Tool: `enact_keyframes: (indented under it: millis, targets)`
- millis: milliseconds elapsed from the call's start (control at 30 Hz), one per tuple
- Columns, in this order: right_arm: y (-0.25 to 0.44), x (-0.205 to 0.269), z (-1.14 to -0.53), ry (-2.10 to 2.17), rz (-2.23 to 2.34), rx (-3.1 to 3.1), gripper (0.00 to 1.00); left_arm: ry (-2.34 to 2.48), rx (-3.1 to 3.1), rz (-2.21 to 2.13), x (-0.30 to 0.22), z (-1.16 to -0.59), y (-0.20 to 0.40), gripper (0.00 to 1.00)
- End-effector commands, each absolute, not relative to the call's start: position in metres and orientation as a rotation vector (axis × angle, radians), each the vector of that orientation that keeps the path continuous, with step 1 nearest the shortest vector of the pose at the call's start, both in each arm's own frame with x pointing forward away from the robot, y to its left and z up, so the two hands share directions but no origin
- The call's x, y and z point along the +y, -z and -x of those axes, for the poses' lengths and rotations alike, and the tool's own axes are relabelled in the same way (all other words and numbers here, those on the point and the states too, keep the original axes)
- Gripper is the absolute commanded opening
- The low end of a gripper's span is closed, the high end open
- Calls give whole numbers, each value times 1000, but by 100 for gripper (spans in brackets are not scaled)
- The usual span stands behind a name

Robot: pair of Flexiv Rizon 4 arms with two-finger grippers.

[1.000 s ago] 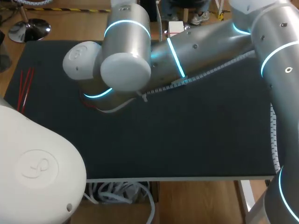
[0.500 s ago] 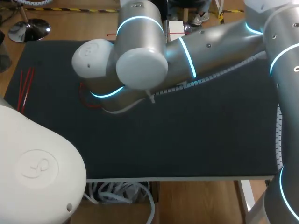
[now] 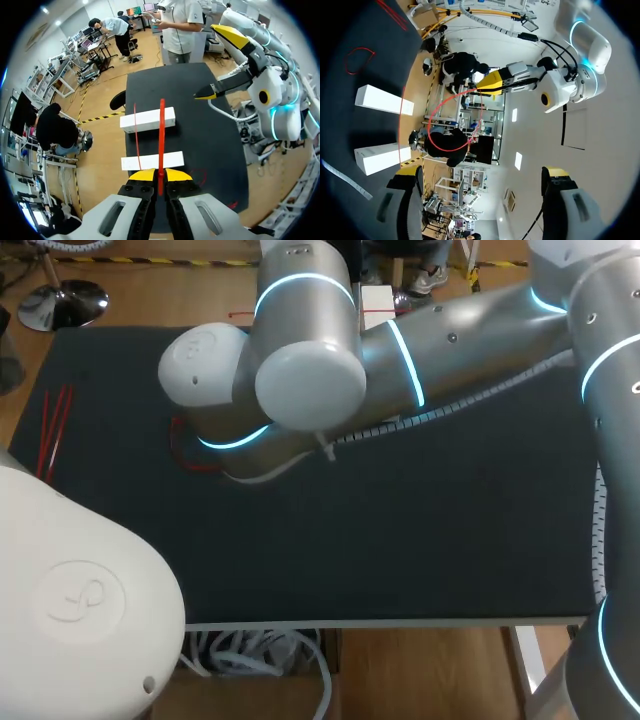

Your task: Grab the tape and strap the tape.

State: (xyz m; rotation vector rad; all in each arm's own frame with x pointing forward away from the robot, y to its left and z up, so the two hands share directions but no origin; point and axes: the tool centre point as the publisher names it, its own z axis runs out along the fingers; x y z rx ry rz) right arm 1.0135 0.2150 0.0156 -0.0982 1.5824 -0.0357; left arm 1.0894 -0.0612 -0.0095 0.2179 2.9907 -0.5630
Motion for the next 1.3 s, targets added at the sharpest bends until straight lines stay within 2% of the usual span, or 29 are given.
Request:
enact_keyframes:
  millis: [33, 600, 1300]
  targets:
    - [-18, 214, -1014, 36, 103, 1586, 100, 474, 2996, -169, -61, -1087, 20, 0]
    - [-18, 214, -1014, 36, 103, 1586, 100, 211, 3168, 219, 24, -1075, 92, 0]
    - [-18, 214, -1014, 36, 103, 1586, 100, 55, 3429, 573, 88, -1035, 181, 0]
